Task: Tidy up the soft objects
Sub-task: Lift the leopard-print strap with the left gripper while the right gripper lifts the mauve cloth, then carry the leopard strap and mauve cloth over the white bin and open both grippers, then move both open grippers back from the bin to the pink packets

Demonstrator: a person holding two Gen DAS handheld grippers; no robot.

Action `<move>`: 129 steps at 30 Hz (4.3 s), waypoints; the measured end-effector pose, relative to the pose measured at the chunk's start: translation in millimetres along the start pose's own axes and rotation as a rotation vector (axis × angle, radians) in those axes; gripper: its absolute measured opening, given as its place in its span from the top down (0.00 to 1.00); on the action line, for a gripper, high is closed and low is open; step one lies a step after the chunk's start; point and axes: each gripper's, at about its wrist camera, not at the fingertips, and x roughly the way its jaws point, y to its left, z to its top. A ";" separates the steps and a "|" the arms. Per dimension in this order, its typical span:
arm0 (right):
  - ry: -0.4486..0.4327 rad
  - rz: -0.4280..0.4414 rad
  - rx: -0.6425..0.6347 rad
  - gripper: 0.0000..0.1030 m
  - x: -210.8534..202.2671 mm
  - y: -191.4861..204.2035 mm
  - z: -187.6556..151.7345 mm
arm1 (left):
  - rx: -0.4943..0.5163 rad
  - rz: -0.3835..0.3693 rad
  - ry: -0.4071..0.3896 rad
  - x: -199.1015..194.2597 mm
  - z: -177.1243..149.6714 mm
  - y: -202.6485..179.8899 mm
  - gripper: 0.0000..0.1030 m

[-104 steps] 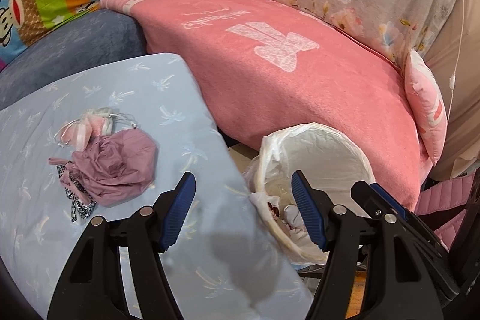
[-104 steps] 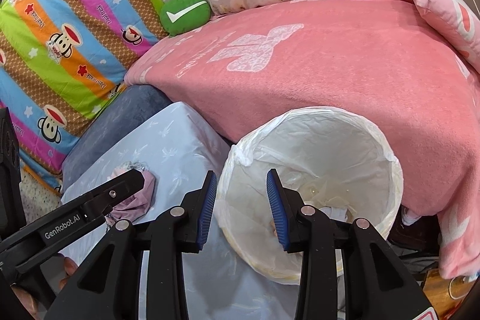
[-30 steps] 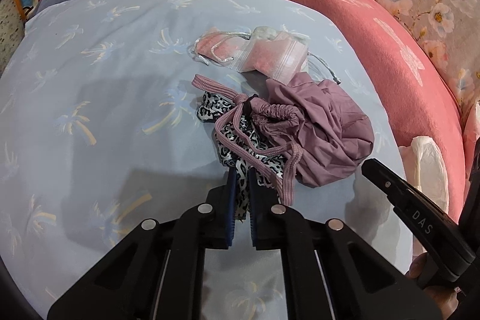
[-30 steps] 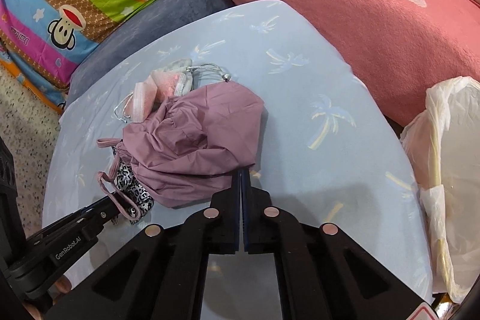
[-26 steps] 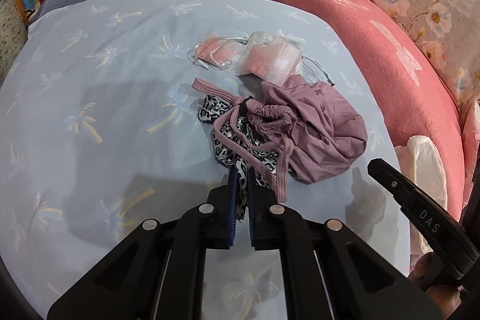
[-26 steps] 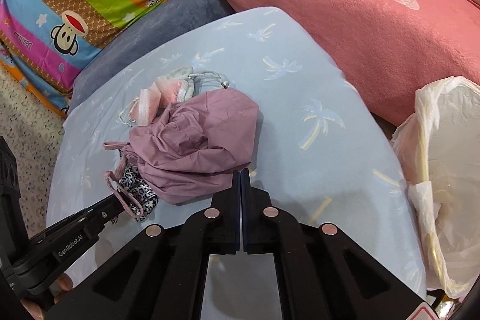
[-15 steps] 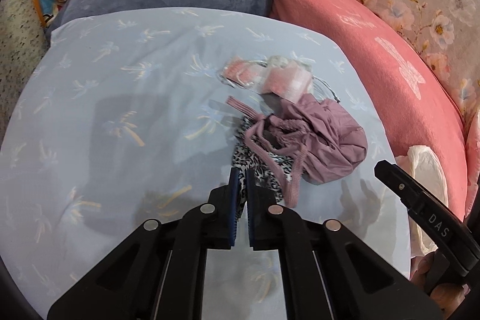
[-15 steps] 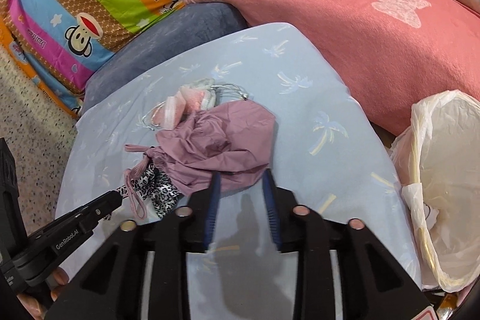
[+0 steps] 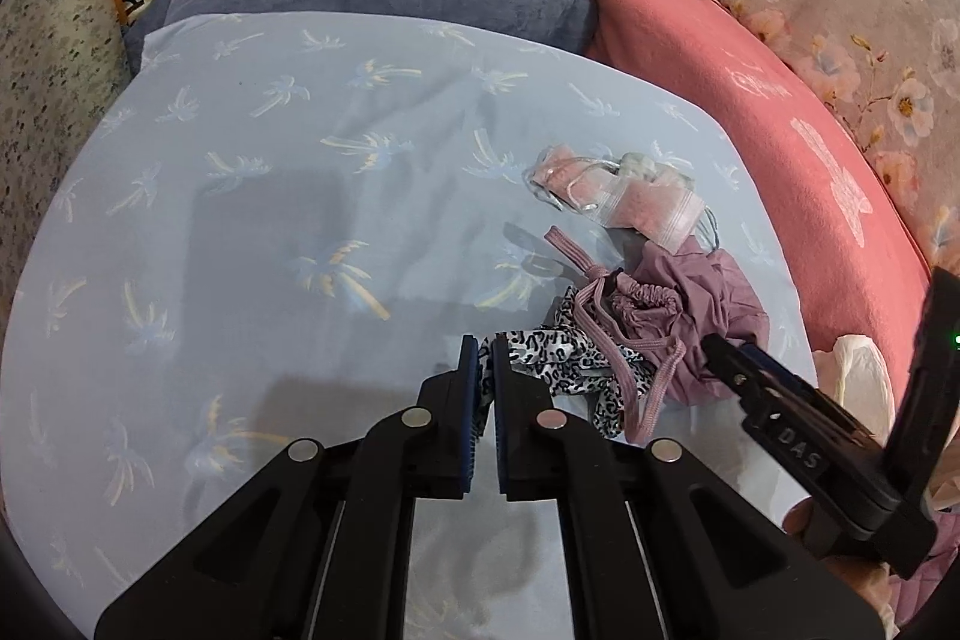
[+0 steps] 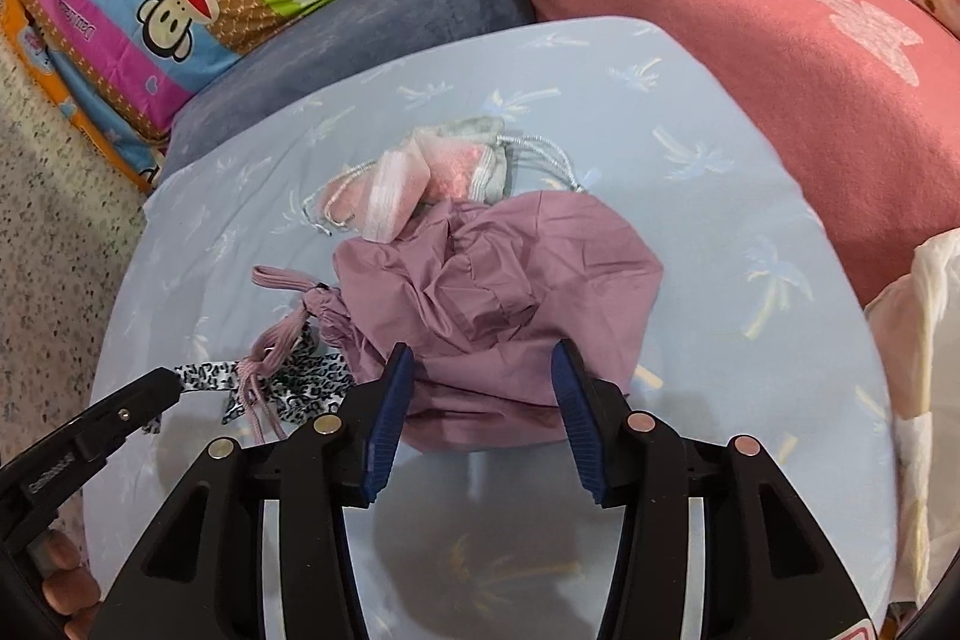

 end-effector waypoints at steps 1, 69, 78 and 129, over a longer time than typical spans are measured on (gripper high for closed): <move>0.010 0.001 0.002 0.64 4.5 0.3 0.1 | 0.002 -0.002 0.005 1.8 -0.8 0.2 0.95; -0.434 -0.165 0.377 0.97 -256.0 -232.4 -58.8 | 0.531 -0.275 -0.061 -43.0 -49.5 -287.2 0.86; -0.440 -0.181 0.414 0.95 -262.5 -256.9 -63.2 | 0.573 -0.319 -0.015 -36.8 -61.8 -320.0 0.66; -0.286 -0.125 0.222 0.65 -192.4 -164.9 -48.8 | 0.370 -0.118 -0.069 -21.5 -44.4 -215.6 0.31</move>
